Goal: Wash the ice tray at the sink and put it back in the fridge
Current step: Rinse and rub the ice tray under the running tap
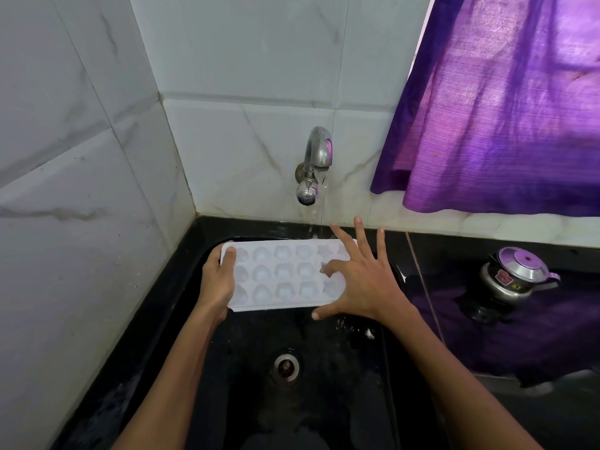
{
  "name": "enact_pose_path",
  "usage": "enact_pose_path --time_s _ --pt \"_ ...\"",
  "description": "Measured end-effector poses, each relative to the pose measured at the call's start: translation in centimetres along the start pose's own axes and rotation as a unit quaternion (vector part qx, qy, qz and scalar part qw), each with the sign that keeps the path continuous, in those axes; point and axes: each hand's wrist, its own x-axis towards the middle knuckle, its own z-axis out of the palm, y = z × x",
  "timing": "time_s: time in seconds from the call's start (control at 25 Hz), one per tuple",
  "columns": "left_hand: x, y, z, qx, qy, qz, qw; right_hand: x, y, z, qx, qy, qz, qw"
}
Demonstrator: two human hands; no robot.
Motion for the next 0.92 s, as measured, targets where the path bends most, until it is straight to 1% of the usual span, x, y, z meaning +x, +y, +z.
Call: enact_pose_path --time_s 0.2,0.36,0.44,0.92 --pt "-0.1 -0.1 0.1 0.000 0.004 -0.005 1.000 -0.1 0.0 -0.1 0.019 -0.013 0.002 1.000" --pt "-0.1 0.1 -0.3 -0.008 0.030 -0.006 1.000 -0.7 0.3 0.1 0.058 0.066 0.008 0.996" --pt "0.0 0.3 -0.6 -0.003 0.032 -0.006 0.999 -1.2 0.4 0.2 0.073 0.088 0.004 0.993" --pt "-1.0 0.5 -0.2 -0.016 0.015 -0.005 1.000 -1.8 -0.2 1.3 0.054 0.064 -0.012 0.996"
